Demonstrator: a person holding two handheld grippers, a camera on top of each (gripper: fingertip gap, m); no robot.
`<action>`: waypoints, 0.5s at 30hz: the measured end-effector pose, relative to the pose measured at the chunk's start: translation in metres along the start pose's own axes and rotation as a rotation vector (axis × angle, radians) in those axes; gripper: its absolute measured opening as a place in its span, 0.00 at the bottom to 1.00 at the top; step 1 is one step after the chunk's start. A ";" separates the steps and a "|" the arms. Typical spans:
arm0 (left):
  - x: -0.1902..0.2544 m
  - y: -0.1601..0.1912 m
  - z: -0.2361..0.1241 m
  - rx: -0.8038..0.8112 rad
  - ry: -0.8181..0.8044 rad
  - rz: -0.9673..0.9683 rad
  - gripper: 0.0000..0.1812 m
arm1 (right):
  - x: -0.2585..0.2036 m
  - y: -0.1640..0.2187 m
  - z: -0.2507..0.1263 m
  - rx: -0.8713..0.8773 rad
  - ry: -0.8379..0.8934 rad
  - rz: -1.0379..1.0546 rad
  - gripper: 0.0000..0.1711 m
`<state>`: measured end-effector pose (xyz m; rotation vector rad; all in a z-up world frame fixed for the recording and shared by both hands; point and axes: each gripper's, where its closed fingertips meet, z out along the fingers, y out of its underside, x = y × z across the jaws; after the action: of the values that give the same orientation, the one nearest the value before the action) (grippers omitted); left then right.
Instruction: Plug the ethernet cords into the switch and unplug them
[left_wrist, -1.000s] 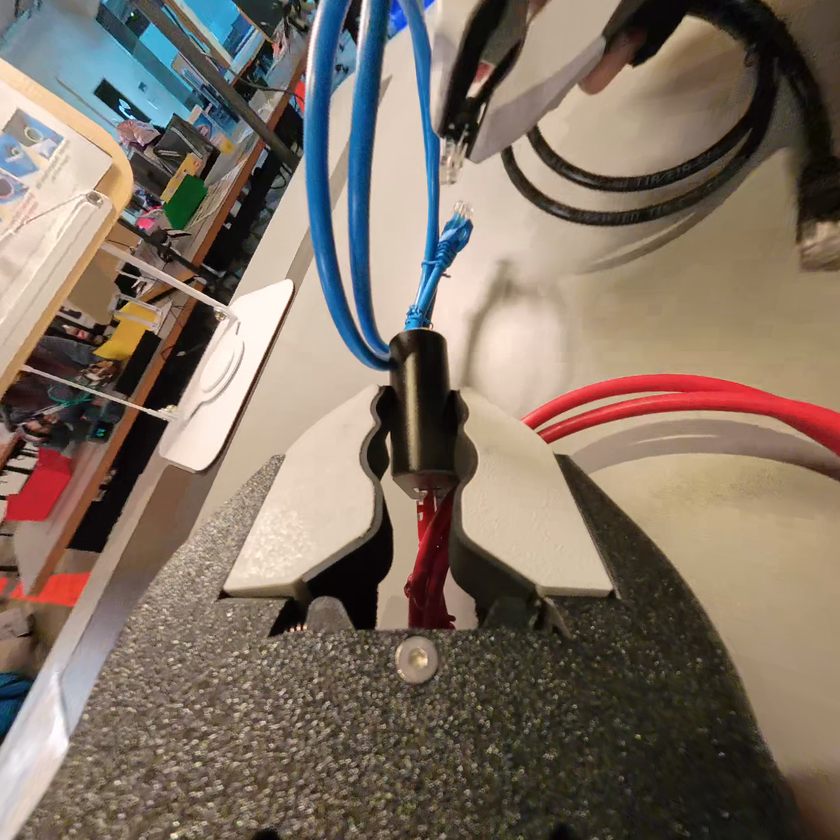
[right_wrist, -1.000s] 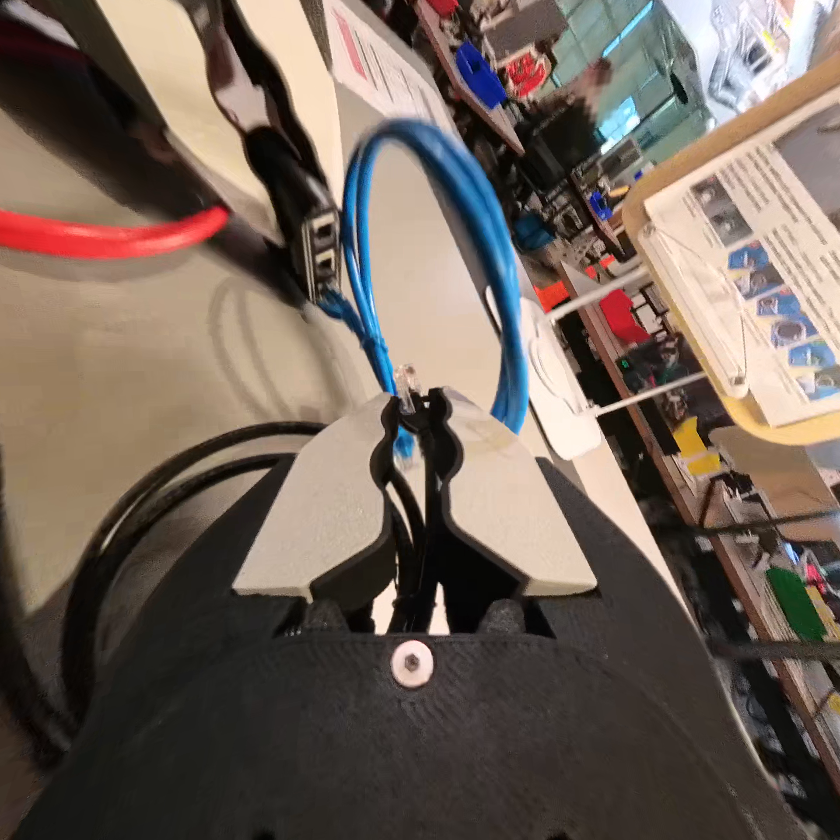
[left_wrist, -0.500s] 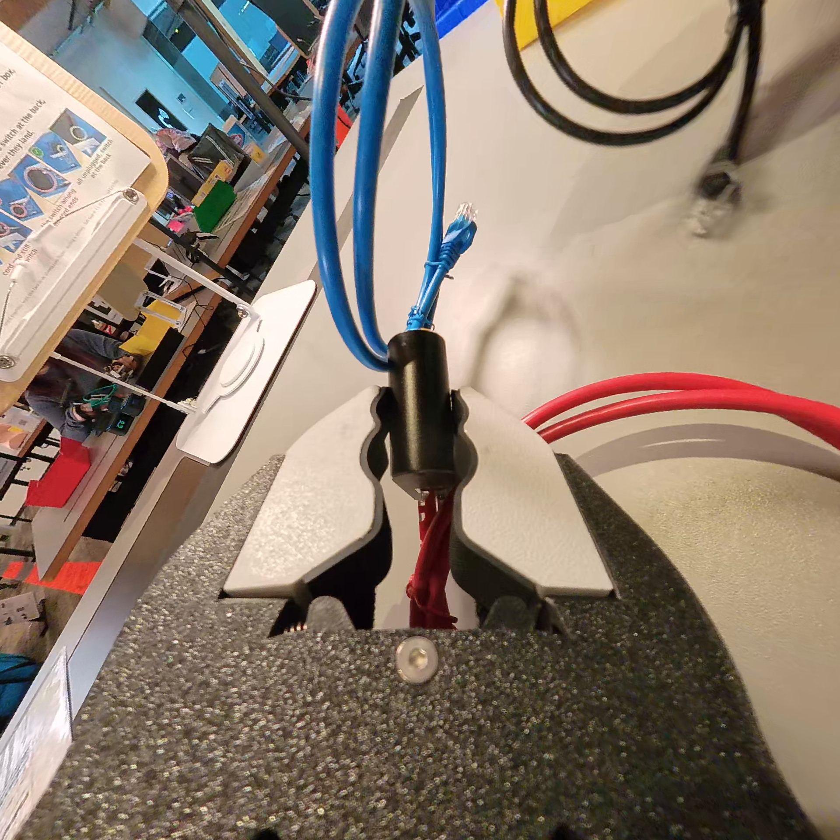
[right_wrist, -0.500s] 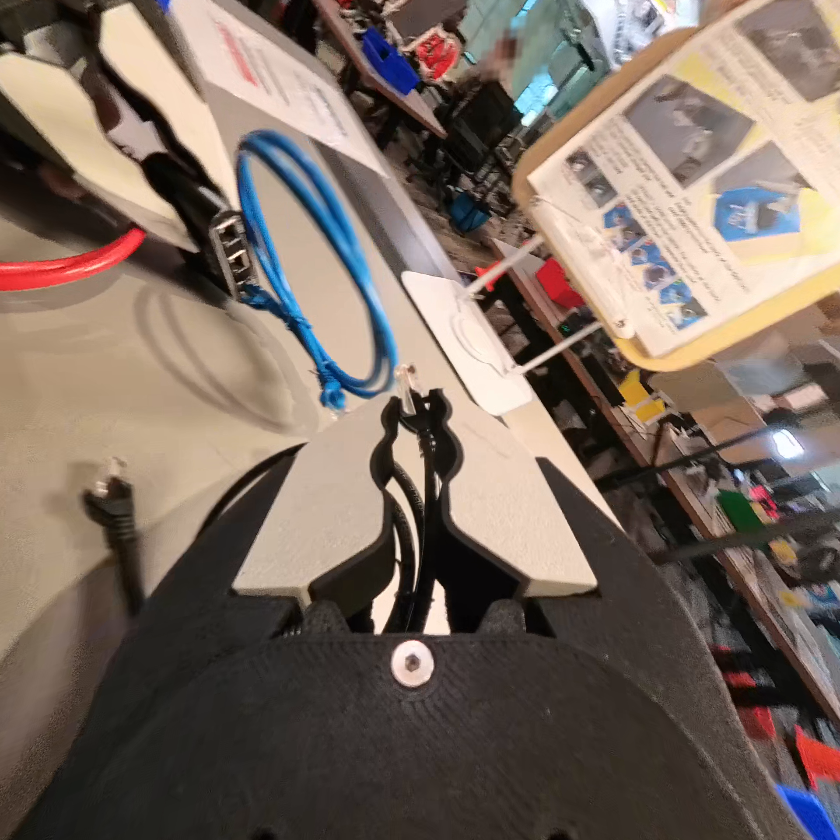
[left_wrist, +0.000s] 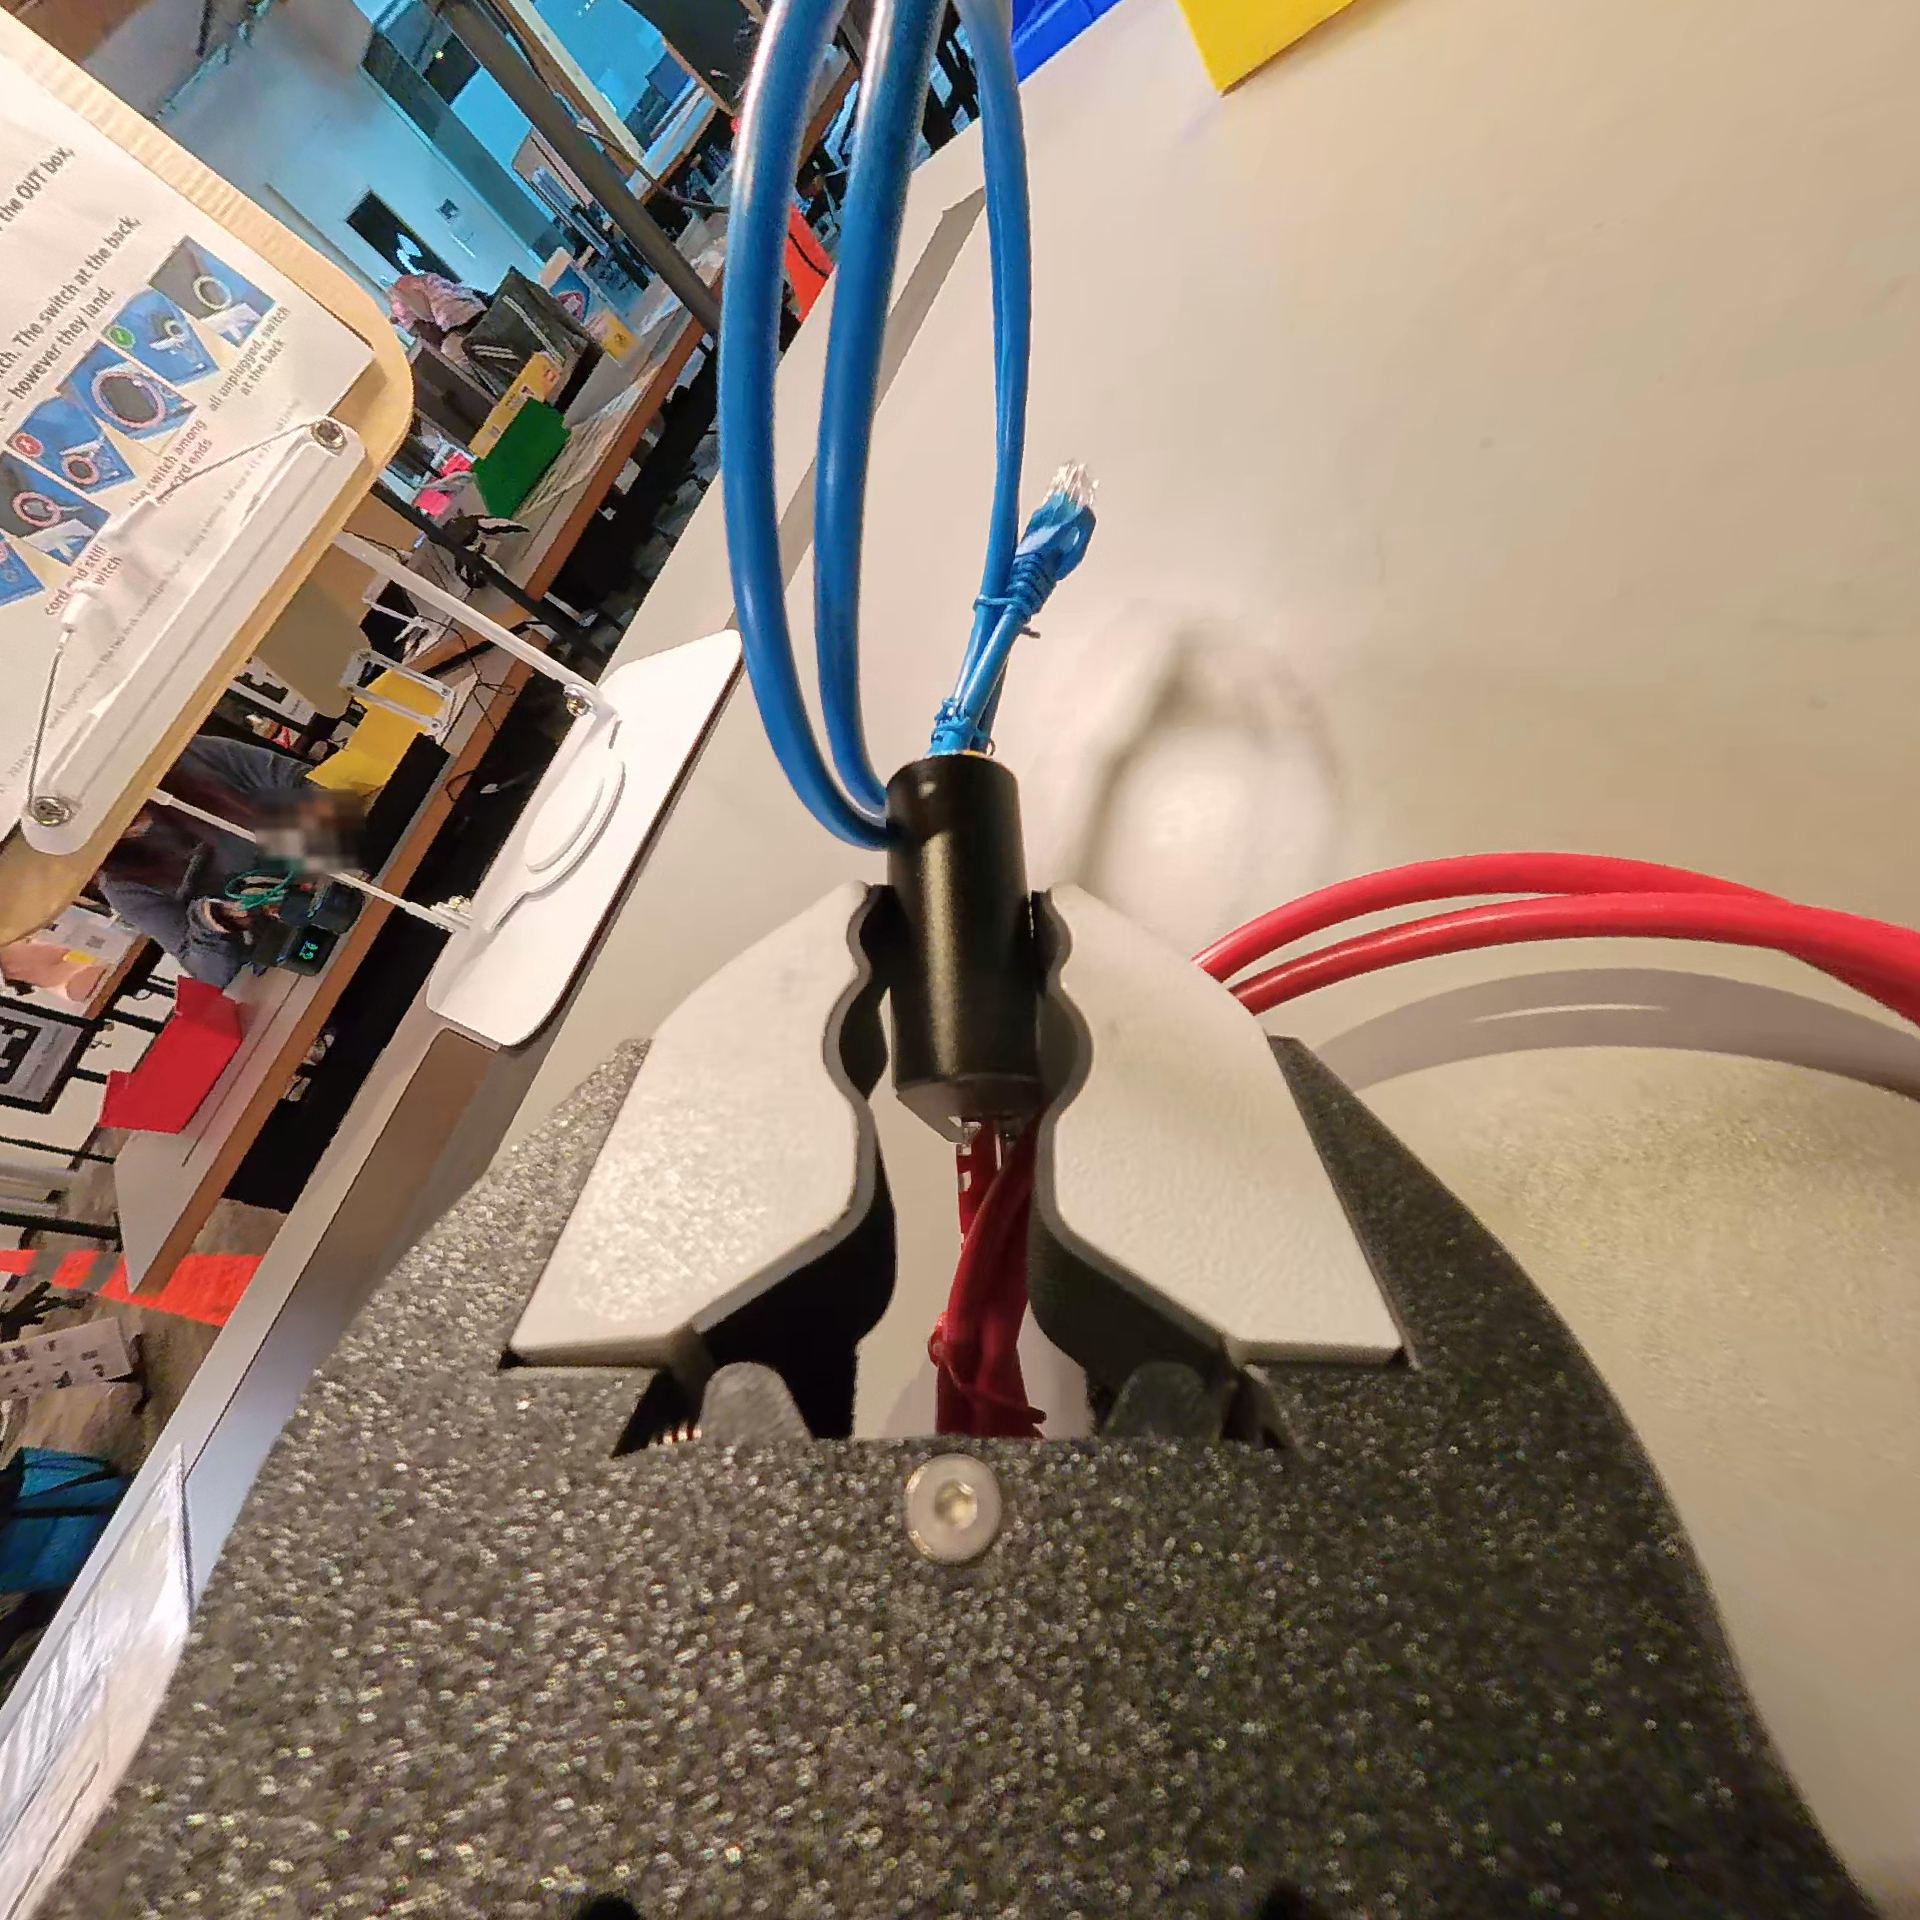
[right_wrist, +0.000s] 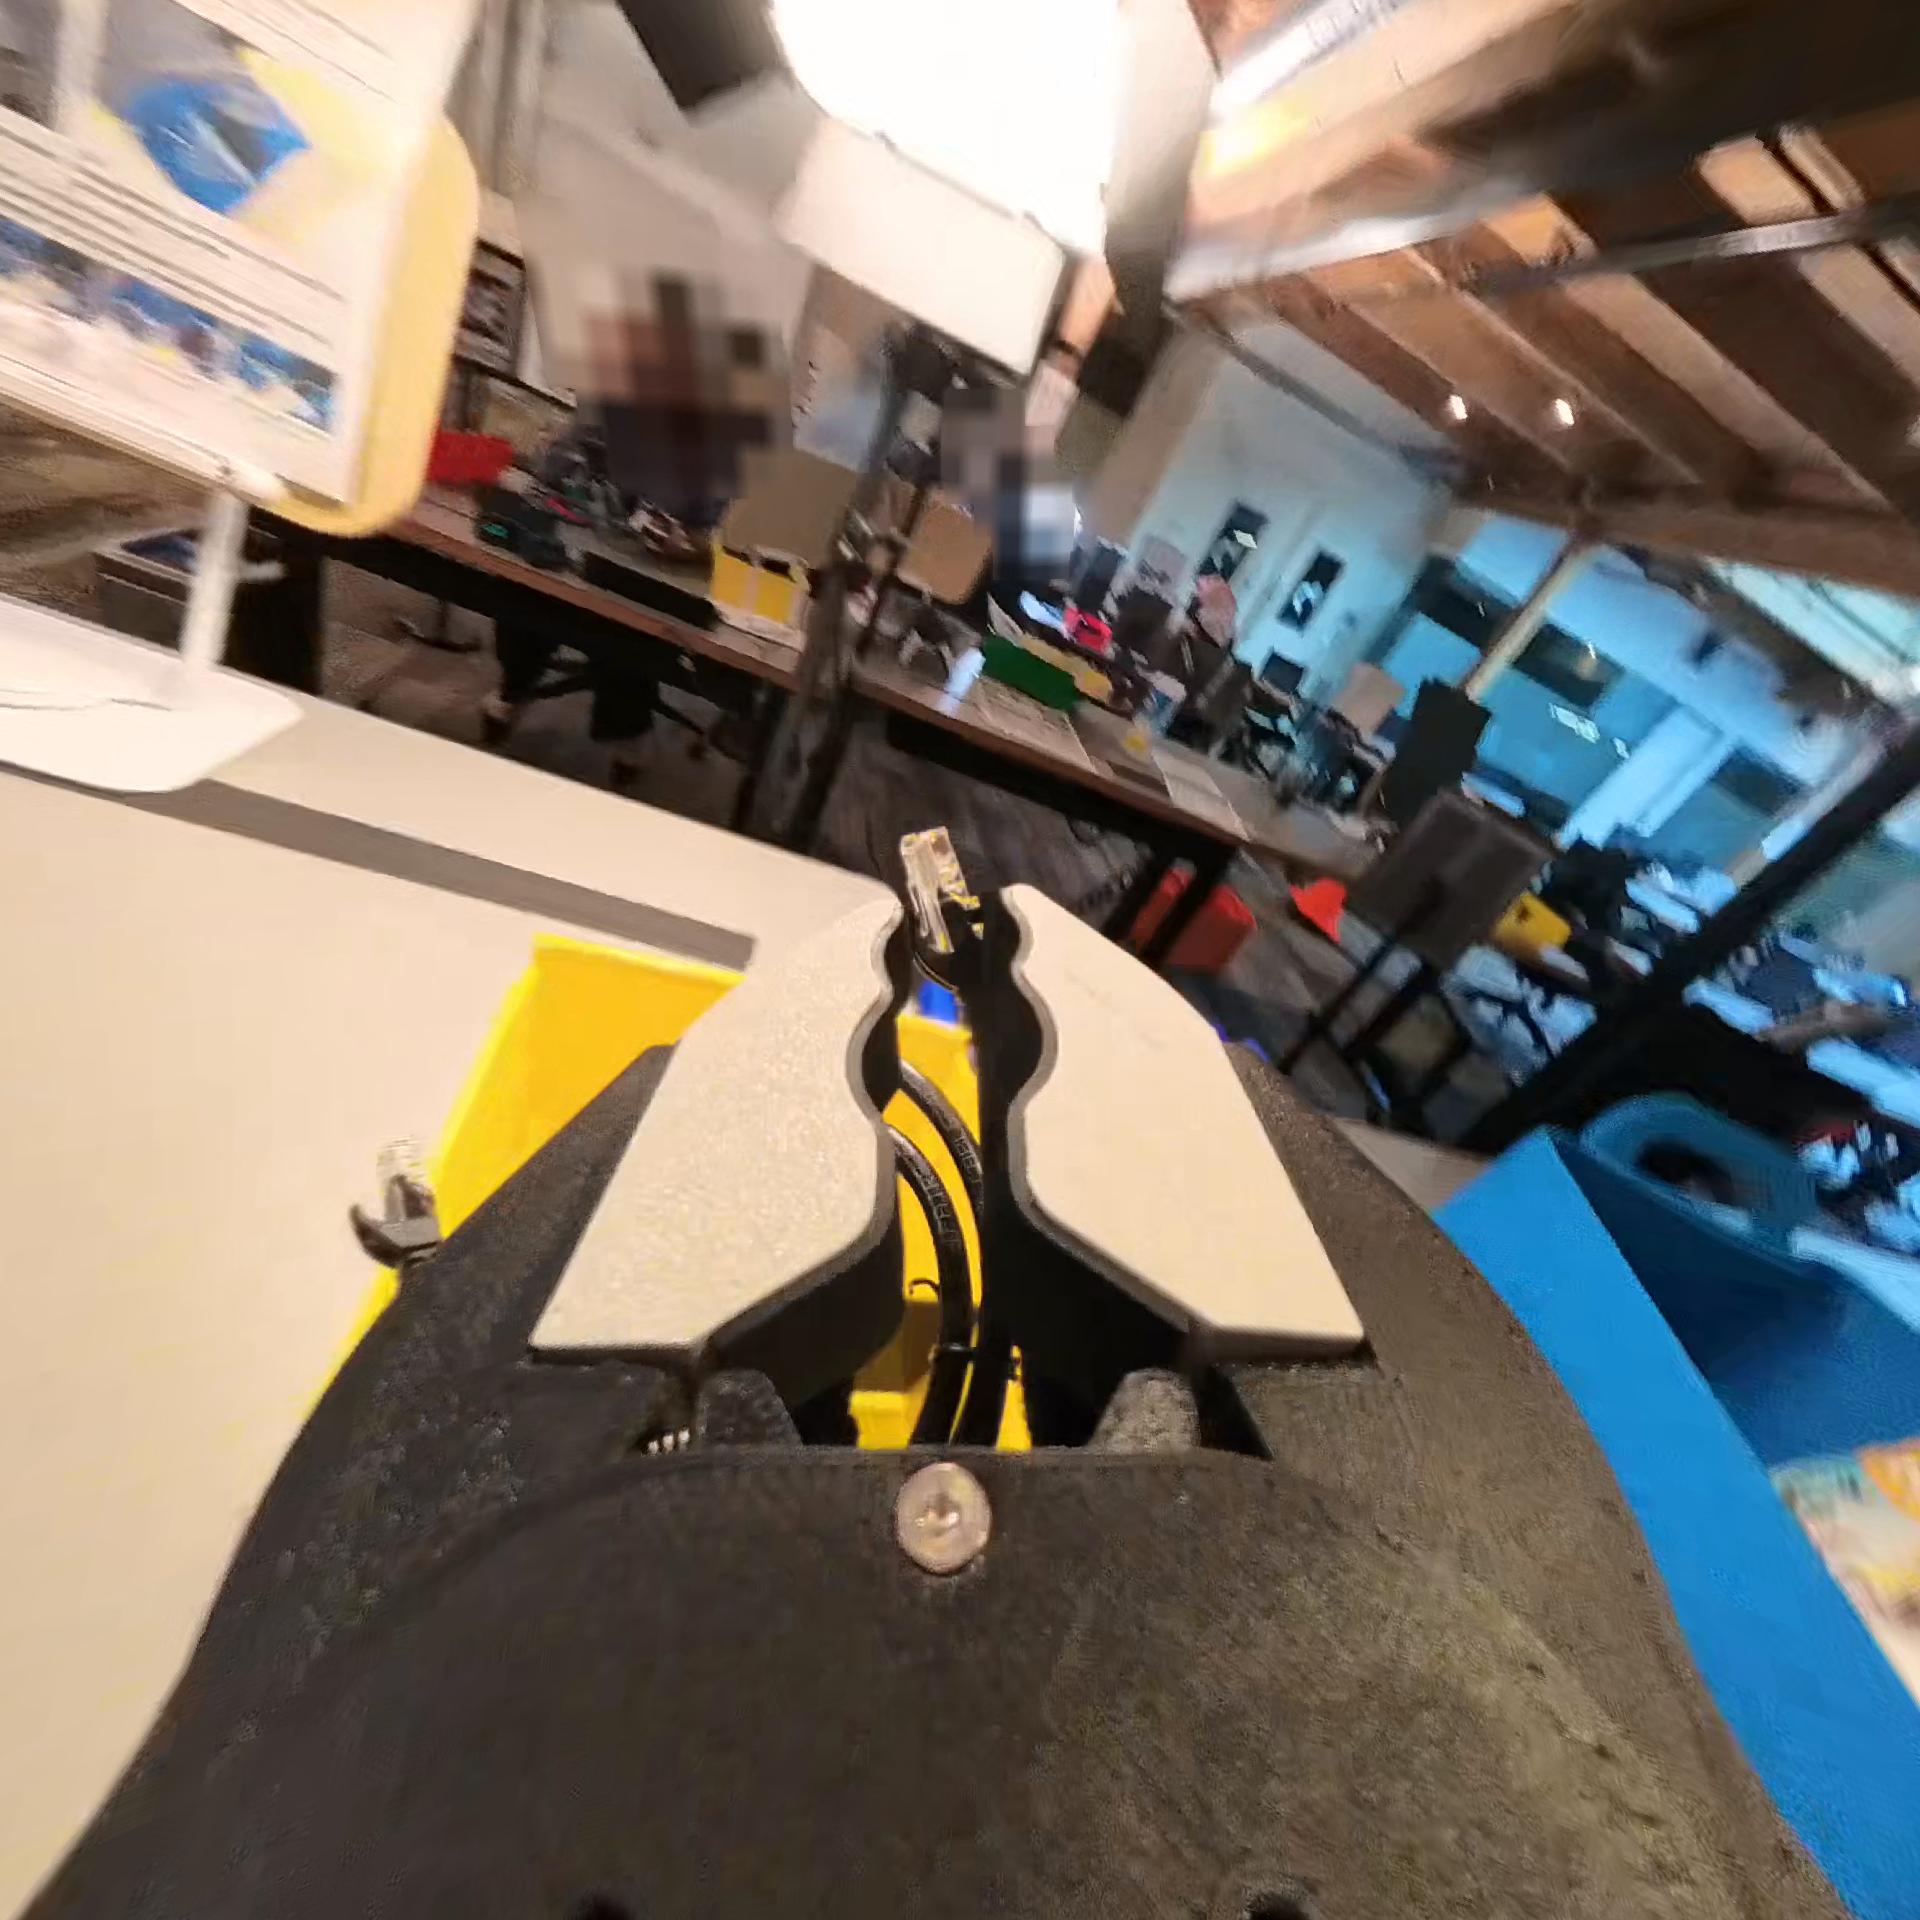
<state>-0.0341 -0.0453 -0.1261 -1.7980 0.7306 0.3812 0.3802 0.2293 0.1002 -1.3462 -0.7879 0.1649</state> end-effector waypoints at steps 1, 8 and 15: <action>0.000 0.000 0.000 -0.001 -0.005 0.003 0.14 | 0.008 0.019 0.001 -0.036 0.014 0.026 0.08; 0.000 0.000 0.000 -0.003 -0.011 0.005 0.15 | -0.022 0.164 0.021 -0.379 -0.128 0.289 0.09; 0.002 -0.001 -0.003 -0.021 0.041 -0.068 0.14 | -0.023 0.128 0.026 -0.372 -0.109 -0.010 0.10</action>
<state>-0.0328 -0.0486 -0.1256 -1.8501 0.6942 0.3080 0.3898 0.2703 -0.0255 -1.6944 -0.9493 0.0858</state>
